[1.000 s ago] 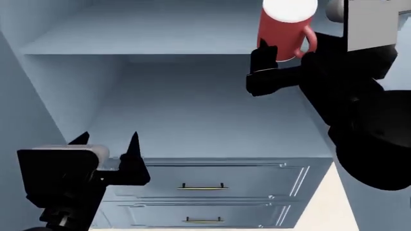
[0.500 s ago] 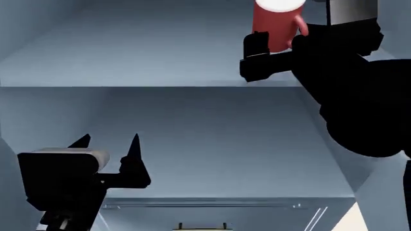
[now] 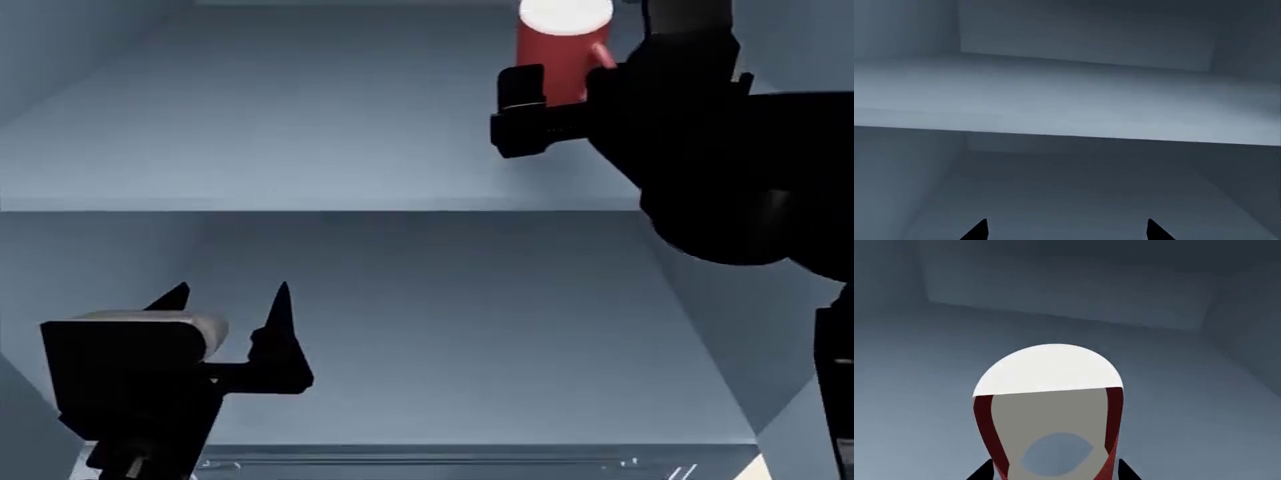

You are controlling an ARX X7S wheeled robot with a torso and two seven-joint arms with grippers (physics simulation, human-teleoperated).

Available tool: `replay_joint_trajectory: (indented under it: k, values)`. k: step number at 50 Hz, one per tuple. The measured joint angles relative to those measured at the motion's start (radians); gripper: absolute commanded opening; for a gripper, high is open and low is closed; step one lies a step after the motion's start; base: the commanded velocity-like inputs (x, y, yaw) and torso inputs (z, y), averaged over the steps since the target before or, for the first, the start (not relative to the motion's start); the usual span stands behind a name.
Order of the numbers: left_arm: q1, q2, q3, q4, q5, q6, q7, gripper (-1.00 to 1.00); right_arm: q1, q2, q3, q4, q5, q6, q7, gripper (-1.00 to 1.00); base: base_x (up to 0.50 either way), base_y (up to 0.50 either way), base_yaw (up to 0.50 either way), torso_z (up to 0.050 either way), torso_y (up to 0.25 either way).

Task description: A wet mug is on the counter and needs to be dried. Pick it up and place it upside down in the open cabinet.

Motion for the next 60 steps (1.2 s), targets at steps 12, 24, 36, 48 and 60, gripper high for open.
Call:
replay_joint_trajectory:
  k: [12,24,36,48,60]
  values:
    - [0.006,-0.005,-0.003,0.001,0.000,0.006,0.004,1.00,0.010,-0.027,-0.037,0.111,-0.056,-0.019,-0.062,-1.00,0.00,0.00,0.00,0.000,0.000]
    - [0.013,-0.008,-0.007,-0.007,-0.003,0.016,0.013,1.00,0.020,-0.050,-0.071,0.203,-0.091,-0.023,-0.100,-1.00,0.00,0.00,0.00,0.000,0.000]
    - [0.019,-0.009,-0.009,-0.013,-0.003,0.021,0.017,1.00,0.020,-0.061,-0.091,0.261,-0.112,-0.033,-0.132,-1.00,0.00,0.00,0.00,0.000,0.001]
    - [0.022,-0.009,-0.012,-0.015,-0.004,0.021,0.020,1.00,0.015,-0.067,-0.108,0.299,-0.132,-0.047,-0.158,-1.00,0.00,0.00,0.00,0.000,0.000]
    - [0.025,-0.007,-0.015,-0.018,-0.005,0.021,0.022,1.00,0.002,-0.072,-0.129,0.334,-0.162,-0.069,-0.193,-1.00,0.00,0.00,0.00,0.000,0.000]
